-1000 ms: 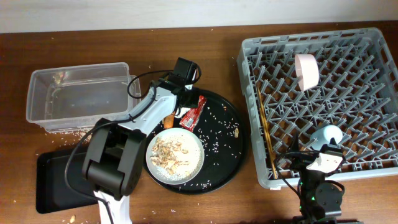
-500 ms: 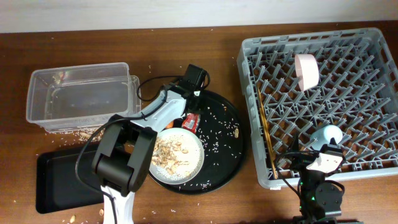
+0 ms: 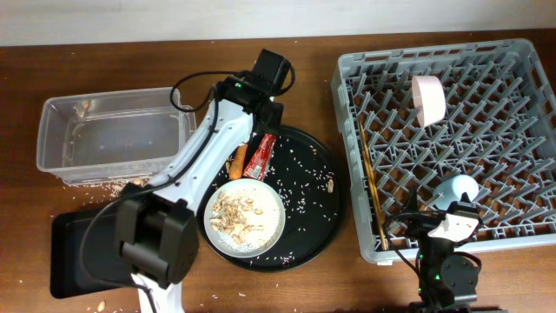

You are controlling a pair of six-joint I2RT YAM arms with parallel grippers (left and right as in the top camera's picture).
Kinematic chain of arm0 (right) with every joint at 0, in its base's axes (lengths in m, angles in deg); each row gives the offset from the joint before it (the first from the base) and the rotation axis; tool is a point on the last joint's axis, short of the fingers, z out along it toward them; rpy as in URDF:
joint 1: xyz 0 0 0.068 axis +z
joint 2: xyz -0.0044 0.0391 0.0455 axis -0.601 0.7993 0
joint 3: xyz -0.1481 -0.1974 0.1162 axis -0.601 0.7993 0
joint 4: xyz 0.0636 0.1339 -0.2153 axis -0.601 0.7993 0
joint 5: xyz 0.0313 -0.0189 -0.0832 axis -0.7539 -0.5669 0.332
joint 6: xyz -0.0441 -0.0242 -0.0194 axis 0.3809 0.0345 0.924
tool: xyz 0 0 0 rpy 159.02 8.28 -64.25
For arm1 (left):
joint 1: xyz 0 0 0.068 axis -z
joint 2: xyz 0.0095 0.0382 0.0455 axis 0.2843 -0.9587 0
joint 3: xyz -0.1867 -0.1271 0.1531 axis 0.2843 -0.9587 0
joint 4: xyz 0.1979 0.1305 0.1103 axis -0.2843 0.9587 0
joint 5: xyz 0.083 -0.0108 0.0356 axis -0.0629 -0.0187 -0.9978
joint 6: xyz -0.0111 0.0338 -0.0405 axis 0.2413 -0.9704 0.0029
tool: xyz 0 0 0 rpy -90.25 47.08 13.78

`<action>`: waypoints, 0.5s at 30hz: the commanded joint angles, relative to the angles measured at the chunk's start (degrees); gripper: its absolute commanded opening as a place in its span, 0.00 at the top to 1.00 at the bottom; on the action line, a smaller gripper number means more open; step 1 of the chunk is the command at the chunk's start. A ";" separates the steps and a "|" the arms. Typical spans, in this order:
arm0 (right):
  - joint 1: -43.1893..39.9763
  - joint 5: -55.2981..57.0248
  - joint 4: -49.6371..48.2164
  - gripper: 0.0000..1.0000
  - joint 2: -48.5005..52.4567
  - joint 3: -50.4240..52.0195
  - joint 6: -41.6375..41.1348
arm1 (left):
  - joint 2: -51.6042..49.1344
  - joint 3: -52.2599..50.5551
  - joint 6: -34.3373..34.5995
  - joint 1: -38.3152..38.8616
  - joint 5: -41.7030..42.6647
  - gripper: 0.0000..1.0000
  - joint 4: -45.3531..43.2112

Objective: Sort waste into correct bins and load items into the dishwasher rack
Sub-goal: 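Carry the tissue left and drop it into the clear plastic bin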

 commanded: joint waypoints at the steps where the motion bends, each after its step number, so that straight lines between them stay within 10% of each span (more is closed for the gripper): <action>1: -0.33 -0.13 0.17 0.02 -0.44 0.46 -0.39 | 2.82 0.92 1.25 -0.79 -5.11 0.99 3.72; 7: -0.33 -0.13 0.17 0.02 -0.44 0.46 -0.39 | 9.73 1.53 6.95 -9.49 -12.55 0.99 8.22; 15: -0.33 -0.13 0.17 0.02 -0.44 0.46 -0.39 | 5.14 -1.49 7.04 -28.59 1.31 0.96 5.44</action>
